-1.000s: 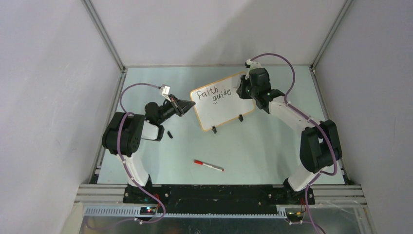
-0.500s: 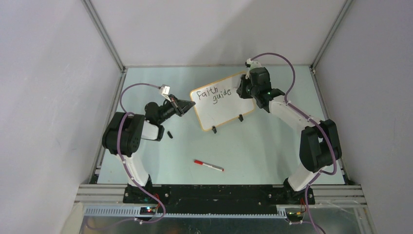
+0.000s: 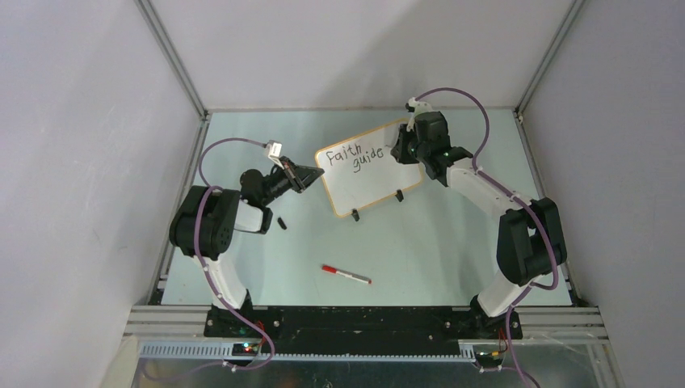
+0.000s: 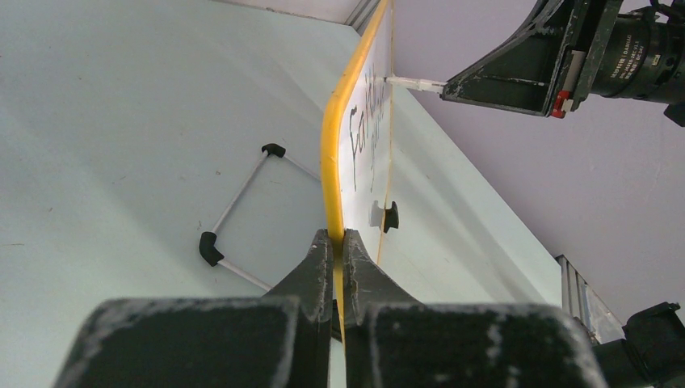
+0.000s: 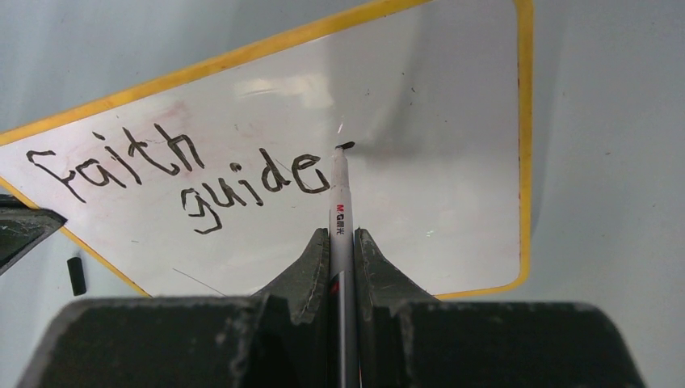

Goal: Write a sentence on the whiteboard

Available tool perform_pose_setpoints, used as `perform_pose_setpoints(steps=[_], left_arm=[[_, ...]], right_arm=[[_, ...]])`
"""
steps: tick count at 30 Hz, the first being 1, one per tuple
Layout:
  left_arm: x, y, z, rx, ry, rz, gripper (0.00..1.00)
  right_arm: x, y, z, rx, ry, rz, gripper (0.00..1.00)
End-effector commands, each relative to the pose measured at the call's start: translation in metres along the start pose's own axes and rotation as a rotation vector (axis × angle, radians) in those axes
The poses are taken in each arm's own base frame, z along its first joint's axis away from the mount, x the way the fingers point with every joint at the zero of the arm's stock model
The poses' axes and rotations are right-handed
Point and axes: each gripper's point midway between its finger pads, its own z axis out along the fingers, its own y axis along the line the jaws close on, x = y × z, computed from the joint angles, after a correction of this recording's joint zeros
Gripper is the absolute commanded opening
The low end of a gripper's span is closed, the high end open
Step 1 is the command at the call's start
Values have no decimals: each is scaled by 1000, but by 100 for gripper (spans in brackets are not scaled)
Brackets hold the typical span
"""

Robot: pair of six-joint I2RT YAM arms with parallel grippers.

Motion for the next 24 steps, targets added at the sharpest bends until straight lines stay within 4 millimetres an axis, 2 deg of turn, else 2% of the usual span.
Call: perform_pose_setpoints(steps=[1, 12, 24], left_arm=[[-3, 0, 1, 5, -4, 69, 0], [-3, -1, 1, 5, -2, 71, 0], [-3, 0, 1, 1, 0, 72, 0]], right_arm=[[-15, 9, 0, -30, -24, -17, 0], [-8, 2, -3, 1, 3, -20, 0], [-12, -15, -5, 83, -14, -4, 0]])
